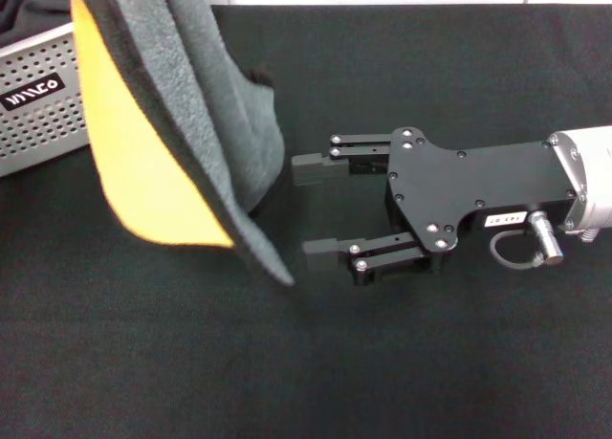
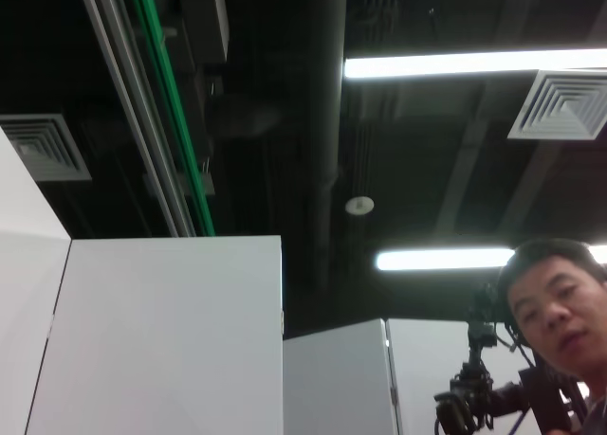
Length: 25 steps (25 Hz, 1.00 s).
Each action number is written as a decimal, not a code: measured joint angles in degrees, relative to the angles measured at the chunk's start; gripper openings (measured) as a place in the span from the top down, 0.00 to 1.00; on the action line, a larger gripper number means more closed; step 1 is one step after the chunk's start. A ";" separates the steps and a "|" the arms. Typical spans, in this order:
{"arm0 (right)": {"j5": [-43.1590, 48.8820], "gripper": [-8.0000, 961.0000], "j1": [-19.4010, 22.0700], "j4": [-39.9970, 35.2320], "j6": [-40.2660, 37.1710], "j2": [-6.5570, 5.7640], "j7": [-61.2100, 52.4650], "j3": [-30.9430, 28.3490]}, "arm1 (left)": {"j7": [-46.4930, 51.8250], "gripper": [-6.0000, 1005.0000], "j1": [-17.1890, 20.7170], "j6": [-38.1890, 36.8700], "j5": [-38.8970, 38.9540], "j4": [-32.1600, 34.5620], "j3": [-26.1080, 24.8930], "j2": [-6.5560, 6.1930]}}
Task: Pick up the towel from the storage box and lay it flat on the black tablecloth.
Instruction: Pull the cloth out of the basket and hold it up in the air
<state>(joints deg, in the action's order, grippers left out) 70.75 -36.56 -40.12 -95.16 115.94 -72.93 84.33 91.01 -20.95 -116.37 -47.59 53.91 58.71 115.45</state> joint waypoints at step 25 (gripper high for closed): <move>15.69 0.23 4.15 -7.85 -3.92 -3.06 -4.80 -11.99 | 1.17 0.98 -0.96 0.05 -2.42 1.20 0.89 -3.95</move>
<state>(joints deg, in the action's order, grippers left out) 86.44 -32.41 -47.96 -99.08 112.88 -77.73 72.34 92.18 -21.91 -116.32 -50.01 55.11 59.60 111.50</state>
